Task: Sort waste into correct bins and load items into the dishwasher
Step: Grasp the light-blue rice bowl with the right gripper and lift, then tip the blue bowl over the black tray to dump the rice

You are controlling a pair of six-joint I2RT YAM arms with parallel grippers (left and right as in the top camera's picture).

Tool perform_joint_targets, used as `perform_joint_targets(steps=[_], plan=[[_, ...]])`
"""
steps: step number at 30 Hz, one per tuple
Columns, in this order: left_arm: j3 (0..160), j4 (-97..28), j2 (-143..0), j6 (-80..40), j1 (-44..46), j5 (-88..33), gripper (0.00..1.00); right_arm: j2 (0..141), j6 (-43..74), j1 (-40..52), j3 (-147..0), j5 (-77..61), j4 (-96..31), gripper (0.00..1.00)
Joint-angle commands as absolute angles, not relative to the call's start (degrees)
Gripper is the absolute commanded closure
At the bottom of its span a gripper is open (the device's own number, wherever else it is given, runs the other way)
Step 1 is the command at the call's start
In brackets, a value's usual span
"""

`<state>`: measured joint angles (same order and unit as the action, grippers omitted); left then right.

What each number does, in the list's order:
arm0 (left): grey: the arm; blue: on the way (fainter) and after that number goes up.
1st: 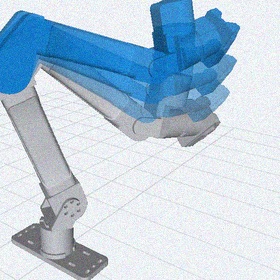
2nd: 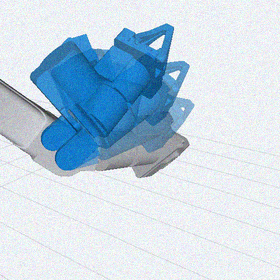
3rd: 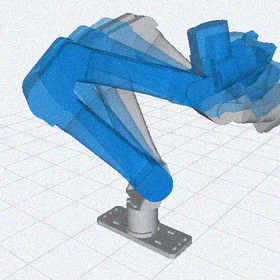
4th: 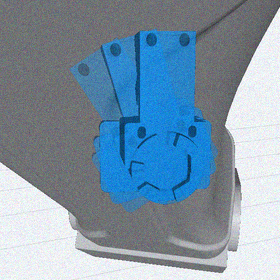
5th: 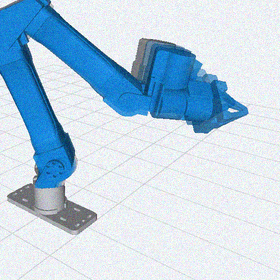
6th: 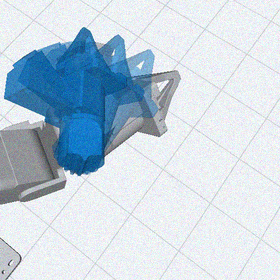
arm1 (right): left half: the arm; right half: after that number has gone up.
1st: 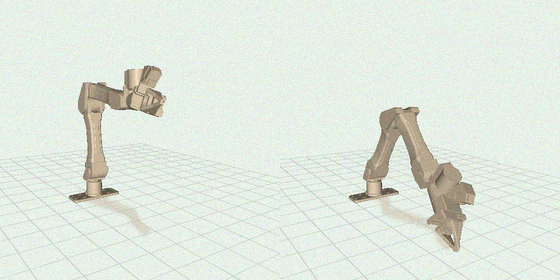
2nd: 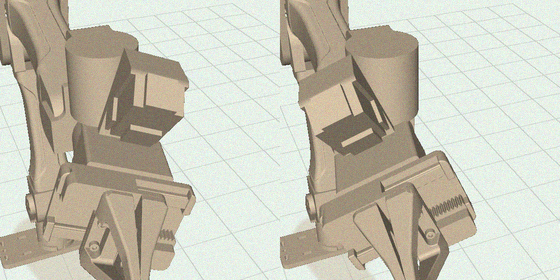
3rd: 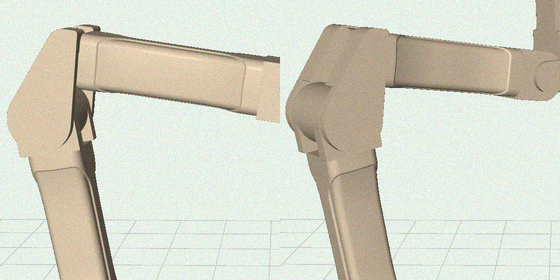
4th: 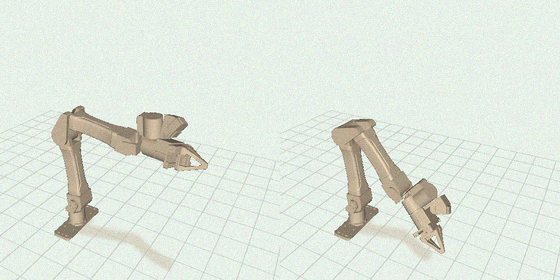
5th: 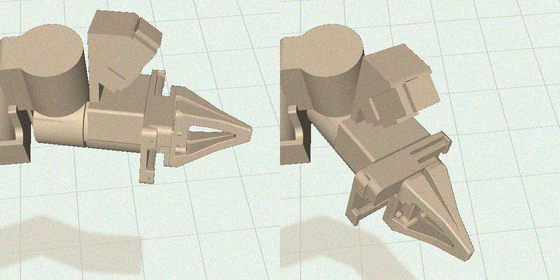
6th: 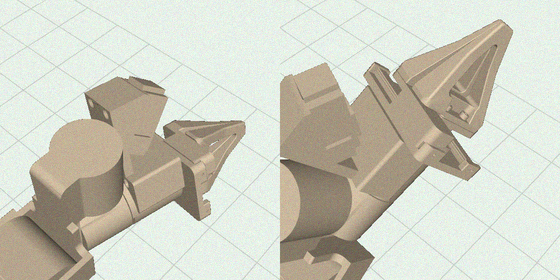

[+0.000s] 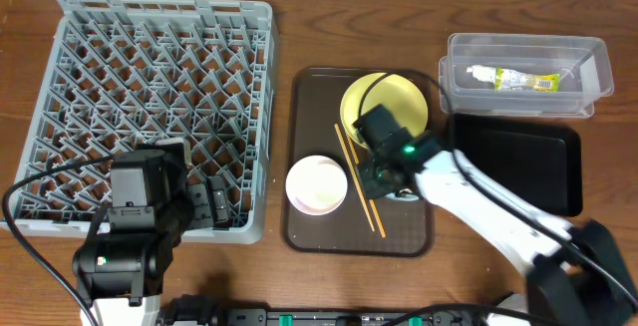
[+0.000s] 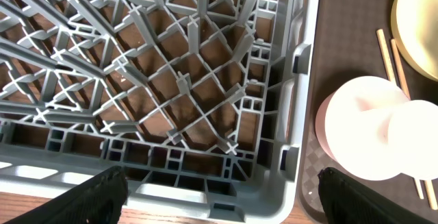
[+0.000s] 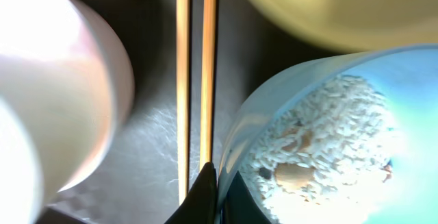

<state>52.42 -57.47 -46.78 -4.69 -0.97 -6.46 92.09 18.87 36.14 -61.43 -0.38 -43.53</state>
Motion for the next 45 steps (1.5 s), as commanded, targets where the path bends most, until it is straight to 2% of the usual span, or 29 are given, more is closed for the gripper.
perform_joint_targets(steps=[1, 6, 9, 21, 34, 45], plan=[[53.71, -57.63, -46.72, -5.02, -1.06, -5.98, 0.09, 84.82, 19.00, 32.67, -63.86, -0.43, -43.66, 0.99], [53.71, -57.58, -46.72, -5.02, -1.06, -5.98, 0.10, 78.17, 18.98, 24.88, -63.86, -1.56, -45.47, 0.99], [53.71, -57.58, -46.72, -5.02, -1.06, -5.98, 0.10, 76.82, 17.37, 18.06, -63.83, -6.79, -46.02, 0.99], [53.71, -57.36, -46.72, -5.02, -1.06, -5.98, 0.10, 79.94, 9.10, -7.64, -57.56, -41.15, -42.78, 0.99], [53.71, -57.36, -46.72, -5.02, -1.06, -5.98, 0.09, 86.63, 9.39, -23.70, -42.54, -70.70, -23.44, 0.99], [53.71, -57.36, -46.72, -5.02, -1.06, -5.98, 0.10, 93.45, 9.37, -32.62, -41.19, -87.39, -16.62, 0.99]])
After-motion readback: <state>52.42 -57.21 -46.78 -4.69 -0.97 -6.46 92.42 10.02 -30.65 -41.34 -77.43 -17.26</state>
